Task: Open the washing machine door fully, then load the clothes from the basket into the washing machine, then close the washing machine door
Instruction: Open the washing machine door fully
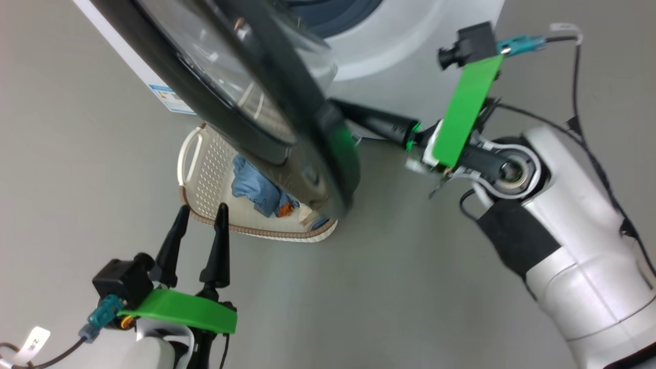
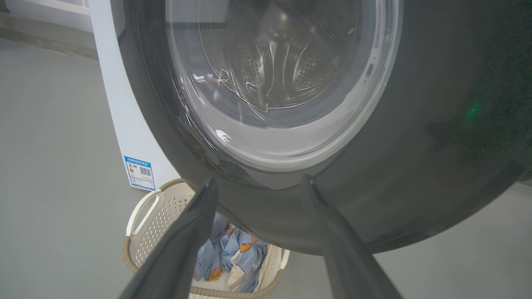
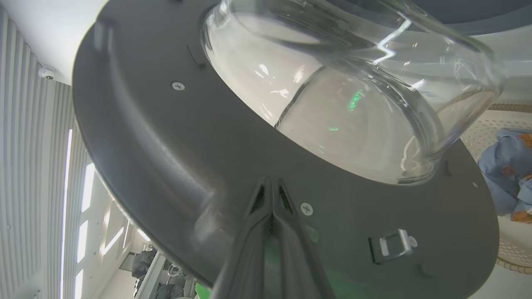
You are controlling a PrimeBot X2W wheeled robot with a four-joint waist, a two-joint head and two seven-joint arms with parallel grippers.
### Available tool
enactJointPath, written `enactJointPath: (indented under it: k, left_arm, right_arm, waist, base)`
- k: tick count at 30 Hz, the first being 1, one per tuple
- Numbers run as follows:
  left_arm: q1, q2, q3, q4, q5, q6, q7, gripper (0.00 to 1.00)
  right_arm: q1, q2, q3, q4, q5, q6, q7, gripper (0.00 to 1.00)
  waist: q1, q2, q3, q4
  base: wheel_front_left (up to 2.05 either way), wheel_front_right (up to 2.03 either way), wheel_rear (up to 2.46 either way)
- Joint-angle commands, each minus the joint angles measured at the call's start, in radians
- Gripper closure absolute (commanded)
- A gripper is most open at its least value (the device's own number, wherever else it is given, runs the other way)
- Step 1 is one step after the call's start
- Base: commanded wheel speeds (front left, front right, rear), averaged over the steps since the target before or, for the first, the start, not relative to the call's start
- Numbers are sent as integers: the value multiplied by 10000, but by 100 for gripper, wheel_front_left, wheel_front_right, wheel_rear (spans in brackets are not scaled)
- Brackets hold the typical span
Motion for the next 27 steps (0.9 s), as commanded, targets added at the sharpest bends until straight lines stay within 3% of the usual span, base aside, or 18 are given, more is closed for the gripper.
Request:
enactJointPath:
  k: [1,9,17,18,19,20,21,22,27]
  left_arm:
    - [112,230,375,-225,118,-16,-65,0]
    - [232,254,471,-296,189,-16,-65,0]
    - [328,299,544,-257,225,-16,-65,0]
    - [343,321,522,-244,218,-16,-65,0]
    - [355,355,504,-219,222,-16,-65,0]
    - [355,355,504,-219,222,-16,-65,0]
    - [370,386,497,-191,225,-16,-65,0]
    - [389,413,505,-168,225,-16,-65,0]
    - [508,563,560,-112,216,-16,-65,0]
  right_arm:
    - [273,468,229,-436,84,31,111,100]
    - [764,821,757,-791,0,31,229,100]
    - [990,740,681,-712,-201,31,-213,100]
    - [1039,689,653,-707,-249,31,-318,79]
    - [1095,618,632,-706,-324,31,-445,64]
    - [1095,618,632,-706,-324,31,-445,64]
    - [1175,542,620,-692,-400,31,-583,22]
    - [1275,462,619,-642,-476,31,-722,0]
    - [1882,56,711,-250,-854,31,-1495,0]
  waist:
    - [0,0,-98,74]
    - [0,0,-255,207]
    - [0,0,-513,123]
    - [0,0,-565,94]
    - [0,0,-624,59]
    - [0,0,-624,59]
    - [0,0,-694,20]
    - [0,0,-758,-29]
    - [0,0,-1087,-308]
  base:
    - [0,0,0]
    - [0,0,0]
    - [0,0,0]
    - [0,0,0]
    - [0,0,0]
    - [0,0,0]
    - [0,0,0]
    - [0,0,0]
    - [0,0,0]
